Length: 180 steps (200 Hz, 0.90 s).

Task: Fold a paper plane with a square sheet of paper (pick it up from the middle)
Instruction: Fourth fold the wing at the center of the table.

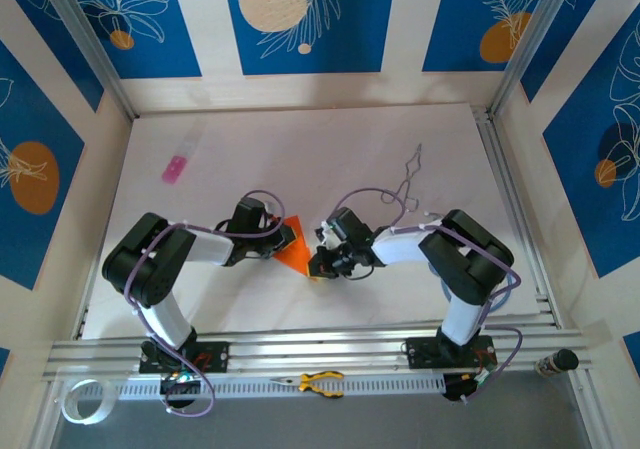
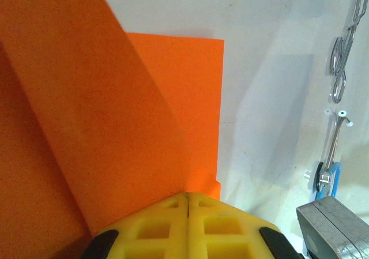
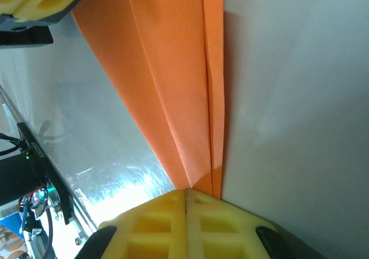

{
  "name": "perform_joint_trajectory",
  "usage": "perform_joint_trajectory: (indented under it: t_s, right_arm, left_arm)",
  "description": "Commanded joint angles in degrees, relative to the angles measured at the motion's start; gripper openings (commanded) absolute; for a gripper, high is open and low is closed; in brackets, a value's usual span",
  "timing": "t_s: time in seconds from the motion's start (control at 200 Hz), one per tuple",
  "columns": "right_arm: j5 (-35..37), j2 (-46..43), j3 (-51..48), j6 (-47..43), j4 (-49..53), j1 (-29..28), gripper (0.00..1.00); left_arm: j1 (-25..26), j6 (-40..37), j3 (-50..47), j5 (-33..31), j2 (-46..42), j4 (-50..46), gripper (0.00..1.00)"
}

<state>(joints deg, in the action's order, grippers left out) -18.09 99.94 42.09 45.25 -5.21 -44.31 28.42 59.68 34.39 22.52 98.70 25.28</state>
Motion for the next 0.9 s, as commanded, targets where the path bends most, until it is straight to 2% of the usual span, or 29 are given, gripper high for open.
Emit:
perform_joint_trajectory:
  t_s: [0.0,0.25,0.585,0.705,0.8,0.895]
  right_arm:
    - [0.5,-0.7,-4.3,-0.5,6.0,-1.0,0.0]
    - [4.2,-5.5,-5.0,0.2,5.6,-1.7,0.0]
    - [26.5,-22.2,-6.7,-0.7,9.9,-1.3,0.0]
    - [27.2,-23.7,-7.1,4.1,9.8,2.0,0.0]
    - [16.2,-21.8,-7.4,3.8,5.8,6.2,0.0]
    - [12.6,-20.5,-8.2,6.0,1.4,6.4,0.0]
  left_arm:
    - [0.0,-0.4,-1.6,-3.2,1.9,-6.4,0.0]
    - [0.1,-0.7,-0.3,-2.6,3.1,-5.6,0.0]
    - [0.3,-2.1,2.1,-0.3,4.8,-3.6,0.0]
    - [0.5,-2.9,2.9,0.2,5.4,-3.4,0.0]
    - [0.6,-3.5,3.3,0.4,5.6,-3.6,0.0]
    - [0.6,-3.7,3.2,0.7,5.8,-3.6,0.0]
